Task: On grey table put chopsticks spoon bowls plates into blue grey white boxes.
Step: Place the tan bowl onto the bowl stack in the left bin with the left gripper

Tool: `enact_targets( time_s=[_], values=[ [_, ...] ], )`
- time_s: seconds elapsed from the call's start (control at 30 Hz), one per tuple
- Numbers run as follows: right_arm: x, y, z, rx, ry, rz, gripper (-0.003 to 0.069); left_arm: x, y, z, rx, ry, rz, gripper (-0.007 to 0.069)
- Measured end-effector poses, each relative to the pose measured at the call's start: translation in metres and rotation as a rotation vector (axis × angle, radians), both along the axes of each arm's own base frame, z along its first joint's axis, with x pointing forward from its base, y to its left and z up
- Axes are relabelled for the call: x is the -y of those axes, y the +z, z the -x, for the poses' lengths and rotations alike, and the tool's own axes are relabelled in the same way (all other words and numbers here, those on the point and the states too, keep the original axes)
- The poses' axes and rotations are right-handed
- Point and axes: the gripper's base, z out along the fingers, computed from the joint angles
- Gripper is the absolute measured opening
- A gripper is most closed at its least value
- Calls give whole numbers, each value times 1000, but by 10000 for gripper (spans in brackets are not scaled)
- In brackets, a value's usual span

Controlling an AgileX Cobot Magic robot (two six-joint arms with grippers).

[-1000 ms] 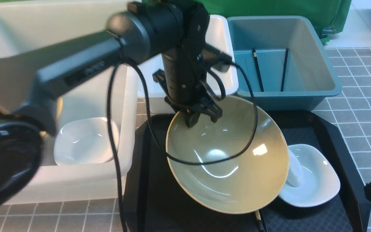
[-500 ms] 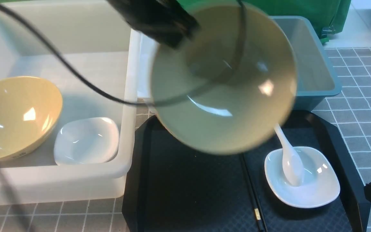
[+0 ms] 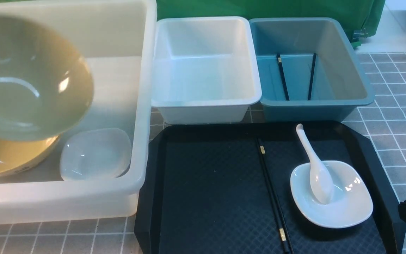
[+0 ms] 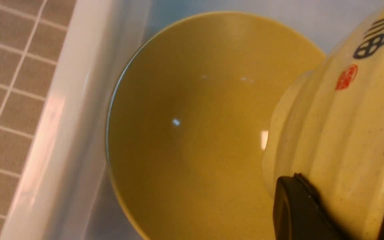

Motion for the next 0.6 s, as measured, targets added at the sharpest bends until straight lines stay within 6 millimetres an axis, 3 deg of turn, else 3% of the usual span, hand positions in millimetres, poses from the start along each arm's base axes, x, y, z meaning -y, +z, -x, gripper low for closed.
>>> enact_targets(
  time_s=[0.43, 0.53, 0.6],
  values=[
    [0, 0, 0, 3, -1, -2, 79, -24, -64, 2, -26, 122, -118, 24],
    [0, 0, 0, 3, -3, -5, 82, -28, -70, 0, -45, 117, -134, 89],
    [0, 0, 0, -2, -11, -16, 85, -29, -71, 0, -49, 118, -133, 183]
  ],
)
